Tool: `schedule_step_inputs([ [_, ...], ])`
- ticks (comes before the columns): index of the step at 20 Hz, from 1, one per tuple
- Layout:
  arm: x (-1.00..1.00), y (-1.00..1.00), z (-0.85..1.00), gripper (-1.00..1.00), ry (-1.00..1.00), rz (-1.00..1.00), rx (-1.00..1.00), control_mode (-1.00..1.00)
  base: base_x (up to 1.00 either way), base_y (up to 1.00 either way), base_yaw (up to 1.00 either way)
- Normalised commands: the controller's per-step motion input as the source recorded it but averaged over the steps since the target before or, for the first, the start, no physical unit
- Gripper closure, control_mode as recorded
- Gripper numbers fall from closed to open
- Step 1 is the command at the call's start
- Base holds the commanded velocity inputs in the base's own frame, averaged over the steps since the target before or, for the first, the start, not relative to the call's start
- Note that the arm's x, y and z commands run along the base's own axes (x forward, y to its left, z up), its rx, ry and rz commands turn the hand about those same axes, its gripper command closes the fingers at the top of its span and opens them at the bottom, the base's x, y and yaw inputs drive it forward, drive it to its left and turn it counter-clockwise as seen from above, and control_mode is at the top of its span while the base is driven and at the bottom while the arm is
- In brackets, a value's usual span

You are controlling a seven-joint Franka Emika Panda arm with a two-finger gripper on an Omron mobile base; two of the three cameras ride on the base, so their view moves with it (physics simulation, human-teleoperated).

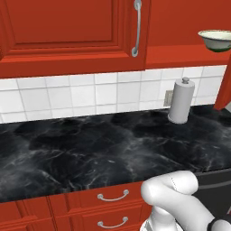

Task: Move the bowls from the cabinet to the plates on the dining table.

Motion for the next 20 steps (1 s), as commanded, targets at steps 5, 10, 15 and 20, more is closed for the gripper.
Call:
schedule_step_inputs([
  [5,-0.18,-0.46,0.0,1.0,0.0,0.0,0.0,-1.0,0.0,0.0,0.0],
  [10,-0.16,-0.39,0.0,-1.0,0.0,0.0,0.0,-1.0,0.0,0.0,0.0],
  [15,-0.17,-0.26,-0.03,-1.0,0.0,0.0,0.0,-1.0,0.0,0.0,0.0],
  [20,-0.59,-0.16,0.0,-1.0,-0.01,0.0,0.0,-1.0,0.0,0.0,0.0],
])
